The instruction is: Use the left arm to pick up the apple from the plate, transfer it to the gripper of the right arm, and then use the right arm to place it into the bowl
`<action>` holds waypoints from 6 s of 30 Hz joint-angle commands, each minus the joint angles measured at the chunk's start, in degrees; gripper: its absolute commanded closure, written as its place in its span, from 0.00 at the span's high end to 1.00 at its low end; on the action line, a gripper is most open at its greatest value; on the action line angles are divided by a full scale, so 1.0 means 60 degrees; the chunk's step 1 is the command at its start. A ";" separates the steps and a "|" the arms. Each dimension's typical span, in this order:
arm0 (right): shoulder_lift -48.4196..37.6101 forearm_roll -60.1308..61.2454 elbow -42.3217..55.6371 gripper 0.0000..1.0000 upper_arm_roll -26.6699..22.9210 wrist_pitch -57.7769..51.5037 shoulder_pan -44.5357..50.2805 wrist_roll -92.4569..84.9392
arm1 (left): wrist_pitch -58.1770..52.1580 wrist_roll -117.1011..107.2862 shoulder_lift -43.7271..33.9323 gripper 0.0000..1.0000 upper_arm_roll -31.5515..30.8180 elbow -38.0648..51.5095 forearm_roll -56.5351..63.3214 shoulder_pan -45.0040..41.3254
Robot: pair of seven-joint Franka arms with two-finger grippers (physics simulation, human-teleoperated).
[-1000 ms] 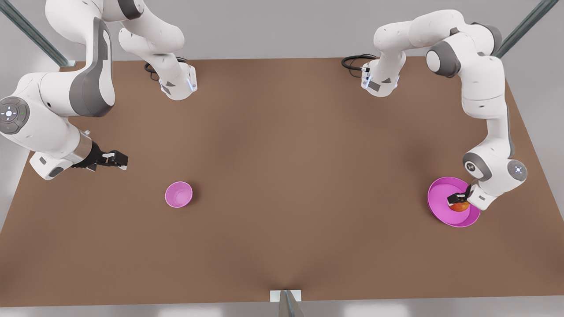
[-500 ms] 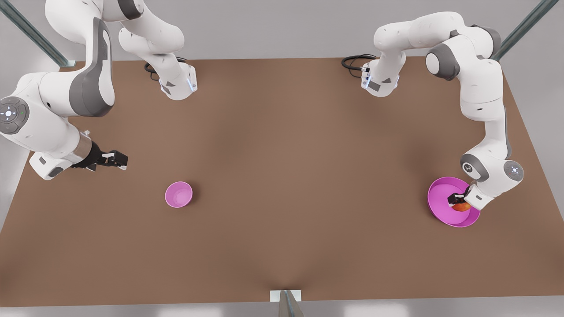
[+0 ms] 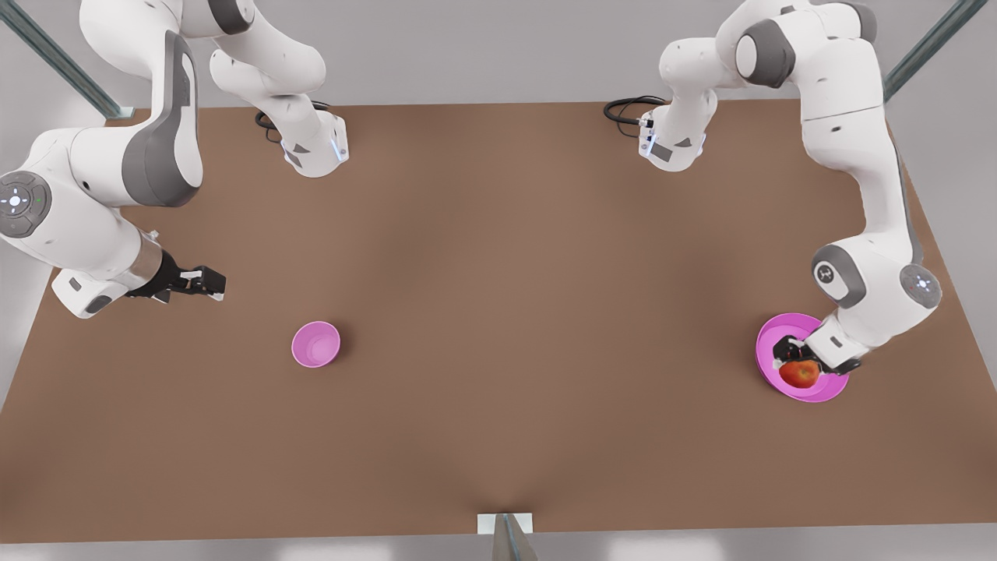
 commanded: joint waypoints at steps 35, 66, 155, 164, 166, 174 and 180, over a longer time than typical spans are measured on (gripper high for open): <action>0.4719 1.3761 0.0590 1.00 0.0131 0.1285 0.0102 -0.5795 | 0.4068 1.4664 0.4618 0.70 -0.5128 0.6748 -0.9237 -0.4531; 0.5512 1.4142 0.0591 1.00 0.0923 0.1476 0.0732 -0.6410 | 0.4947 1.4650 0.4837 0.70 -0.5377 0.6807 -0.9237 -0.4897; 0.4398 0.5191 -0.1402 1.00 0.1274 0.1871 -0.1890 -0.8813 | -0.6436 -0.6881 -0.2590 1.00 -0.1993 0.3481 0.2496 -0.0107; 0.4091 0.2323 0.2640 1.00 0.1303 -0.0253 -0.1466 -0.6105 | -0.6127 -0.8334 -0.2384 1.00 -0.2023 0.3496 0.2511 -0.0166; 0.2497 -0.0359 0.2861 1.00 0.1347 -0.0253 -0.0104 -0.2299 | -0.6112 -0.8348 -0.2355 1.00 -0.2008 0.3496 0.2525 -0.0137; -0.0816 -0.0126 -0.1197 1.00 0.0717 0.0582 0.0102 0.0767 | -0.6098 -0.8099 -0.1813 1.00 -0.2037 0.3613 0.2525 -0.0210; -0.0553 -0.0111 -0.1021 1.00 0.0732 0.0846 -0.0059 0.0519 | -0.6098 -0.8085 -0.1755 1.00 -0.2037 0.3613 0.2511 -0.0224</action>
